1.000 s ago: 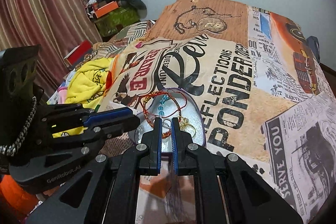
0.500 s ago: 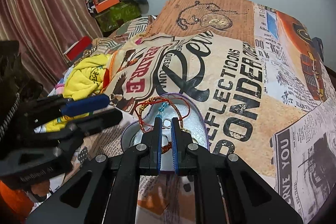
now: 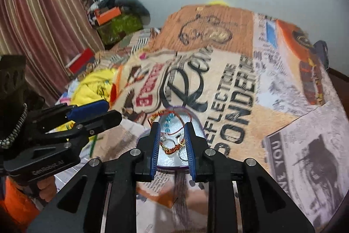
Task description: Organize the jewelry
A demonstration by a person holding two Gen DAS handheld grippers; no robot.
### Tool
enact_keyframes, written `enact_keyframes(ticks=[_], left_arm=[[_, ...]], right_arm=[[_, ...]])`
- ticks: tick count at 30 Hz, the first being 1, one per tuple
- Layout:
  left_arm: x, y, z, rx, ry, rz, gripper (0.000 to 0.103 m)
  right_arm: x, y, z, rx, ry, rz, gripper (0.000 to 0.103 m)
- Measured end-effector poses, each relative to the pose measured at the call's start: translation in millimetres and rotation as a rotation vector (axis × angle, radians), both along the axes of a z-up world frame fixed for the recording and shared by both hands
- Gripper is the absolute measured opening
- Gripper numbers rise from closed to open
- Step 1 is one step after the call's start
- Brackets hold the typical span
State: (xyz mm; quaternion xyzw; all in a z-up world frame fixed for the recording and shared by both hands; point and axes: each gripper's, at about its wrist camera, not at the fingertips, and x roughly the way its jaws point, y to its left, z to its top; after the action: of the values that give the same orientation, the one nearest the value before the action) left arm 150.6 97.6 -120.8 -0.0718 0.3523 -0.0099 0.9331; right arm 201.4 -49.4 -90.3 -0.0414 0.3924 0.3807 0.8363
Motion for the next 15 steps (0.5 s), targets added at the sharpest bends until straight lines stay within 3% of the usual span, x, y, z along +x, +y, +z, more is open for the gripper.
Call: enact_keyframes(ticks=[4,11,13,15], left_arm=[[-21,-12,34,0.041,-0.083,0.000,0.034],[-84,-40,110,0.105,-0.306,0.009,0.038],[-101,-46,124,0.125,-0.361,0.019,0.048],[-121,-52,139,0.147,-0.422,0.042,0.063]], right_arm=[[-24,-17,41,0.041,-0.094,-0.026,0.020],[-82,-54,115,0.163,-0.284,-0.097,0.020],[-98,-63,131,0.202,-0.325,-0.109,0.025],[-114,-71,142,0.236,-0.366,-0.124,0.040]])
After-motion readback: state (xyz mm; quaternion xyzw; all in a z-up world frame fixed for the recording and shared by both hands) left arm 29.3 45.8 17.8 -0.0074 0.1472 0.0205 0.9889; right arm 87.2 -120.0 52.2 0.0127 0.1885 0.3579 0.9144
